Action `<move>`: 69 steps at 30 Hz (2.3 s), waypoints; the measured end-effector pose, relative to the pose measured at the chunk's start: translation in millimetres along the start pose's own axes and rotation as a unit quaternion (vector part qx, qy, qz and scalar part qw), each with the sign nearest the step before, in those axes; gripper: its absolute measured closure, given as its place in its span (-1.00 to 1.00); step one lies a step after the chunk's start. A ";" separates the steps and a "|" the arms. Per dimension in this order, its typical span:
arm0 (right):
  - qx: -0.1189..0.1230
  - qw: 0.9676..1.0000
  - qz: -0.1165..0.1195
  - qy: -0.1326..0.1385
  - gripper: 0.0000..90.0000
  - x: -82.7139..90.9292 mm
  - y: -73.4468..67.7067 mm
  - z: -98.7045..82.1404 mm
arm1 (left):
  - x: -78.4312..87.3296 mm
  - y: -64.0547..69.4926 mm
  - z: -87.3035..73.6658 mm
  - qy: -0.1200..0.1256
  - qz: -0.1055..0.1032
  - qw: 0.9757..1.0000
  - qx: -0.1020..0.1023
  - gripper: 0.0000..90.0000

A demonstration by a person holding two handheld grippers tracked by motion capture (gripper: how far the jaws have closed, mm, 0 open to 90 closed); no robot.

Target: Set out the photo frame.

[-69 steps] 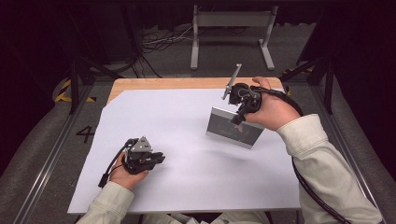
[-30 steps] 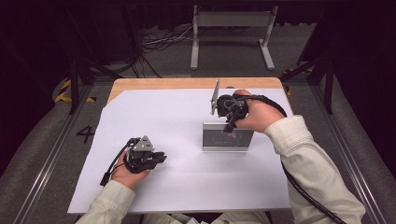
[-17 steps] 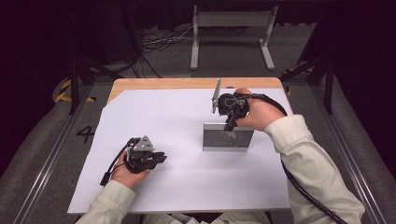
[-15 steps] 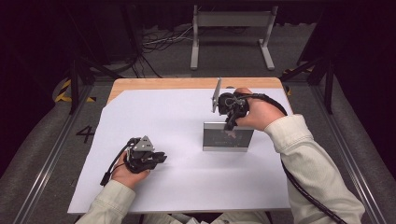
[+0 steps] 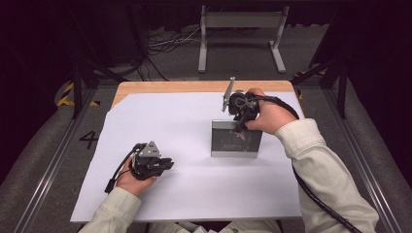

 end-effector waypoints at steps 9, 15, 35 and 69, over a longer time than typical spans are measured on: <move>-0.016 1.000 -0.016 0.020 0.15 4.7 4.6 0.9 | 0.1 0.1 -0.2 -0.001 0.000 1.000 0.000 0.74; -0.022 0.999 -0.033 0.034 0.11 14.9 8.7 -3.5 | 0.4 -0.7 -0.9 -0.001 0.001 1.000 0.000 0.74; -0.059 0.994 -0.060 0.076 0.07 50.7 13.2 -40.5 | 0.2 -2.3 -0.6 -0.001 0.004 1.000 0.002 0.74; -0.131 0.983 -0.082 0.100 0.07 69.7 32.2 -115.7 | -0.9 -8.6 -1.3 -0.001 0.011 1.000 0.006 0.74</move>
Point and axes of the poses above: each handheld gripper's, and its own axes: x roughly backward along the jaws, z roughly out of its top, y roughly to its right, the point moved 9 cm from there along -x, roughly forward along the jaws, and after that the axes turned 7 degrees about -x, right-handed, at the moved point
